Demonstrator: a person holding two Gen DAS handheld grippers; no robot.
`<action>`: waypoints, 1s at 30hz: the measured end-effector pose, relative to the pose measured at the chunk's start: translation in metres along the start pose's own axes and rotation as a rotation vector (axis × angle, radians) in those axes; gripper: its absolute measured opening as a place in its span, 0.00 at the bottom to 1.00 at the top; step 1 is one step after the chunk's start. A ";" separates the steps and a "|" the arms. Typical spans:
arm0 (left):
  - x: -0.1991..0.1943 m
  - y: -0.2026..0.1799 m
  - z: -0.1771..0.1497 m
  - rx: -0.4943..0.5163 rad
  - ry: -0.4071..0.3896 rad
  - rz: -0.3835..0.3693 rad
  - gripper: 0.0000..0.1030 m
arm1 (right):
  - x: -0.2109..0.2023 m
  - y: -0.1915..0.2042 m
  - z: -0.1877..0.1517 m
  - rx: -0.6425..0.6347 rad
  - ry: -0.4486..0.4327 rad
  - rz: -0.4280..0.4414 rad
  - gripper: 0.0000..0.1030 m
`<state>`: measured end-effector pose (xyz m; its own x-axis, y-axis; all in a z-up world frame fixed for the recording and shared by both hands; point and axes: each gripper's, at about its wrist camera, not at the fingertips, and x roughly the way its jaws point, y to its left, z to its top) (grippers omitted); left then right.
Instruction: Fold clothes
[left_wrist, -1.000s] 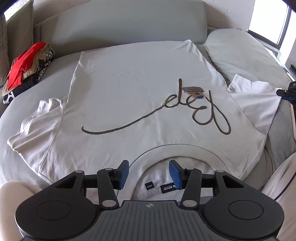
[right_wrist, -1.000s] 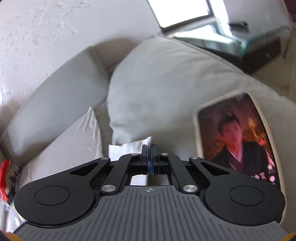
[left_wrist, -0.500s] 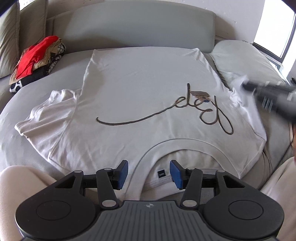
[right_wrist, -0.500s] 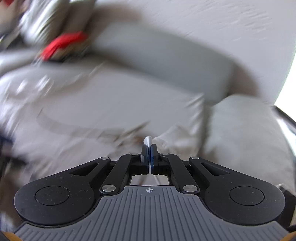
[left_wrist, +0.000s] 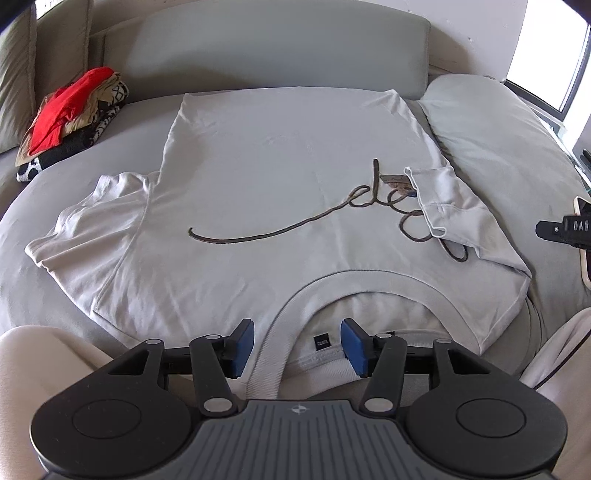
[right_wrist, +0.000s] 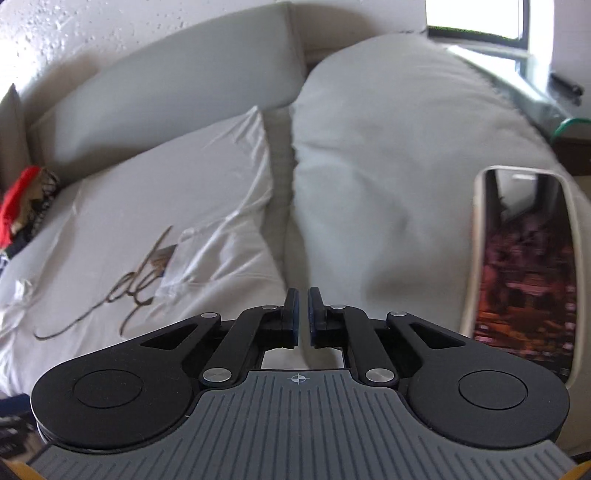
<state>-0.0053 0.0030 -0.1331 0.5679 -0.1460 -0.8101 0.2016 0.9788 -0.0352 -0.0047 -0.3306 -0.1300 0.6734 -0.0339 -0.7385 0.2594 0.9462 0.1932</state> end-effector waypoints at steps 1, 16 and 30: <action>0.000 -0.002 0.000 0.005 0.002 0.000 0.50 | 0.005 0.005 -0.001 -0.016 0.010 0.010 0.11; 0.004 0.005 0.007 -0.010 0.004 0.028 0.51 | -0.001 0.023 -0.012 -0.136 0.071 -0.142 0.12; 0.016 0.013 0.010 -0.022 0.024 0.048 0.51 | 0.068 0.062 0.024 -0.091 -0.006 -0.113 0.13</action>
<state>0.0140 0.0119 -0.1404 0.5570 -0.0952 -0.8250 0.1566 0.9876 -0.0083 0.0738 -0.2816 -0.1524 0.6474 -0.1439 -0.7484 0.2705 0.9615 0.0491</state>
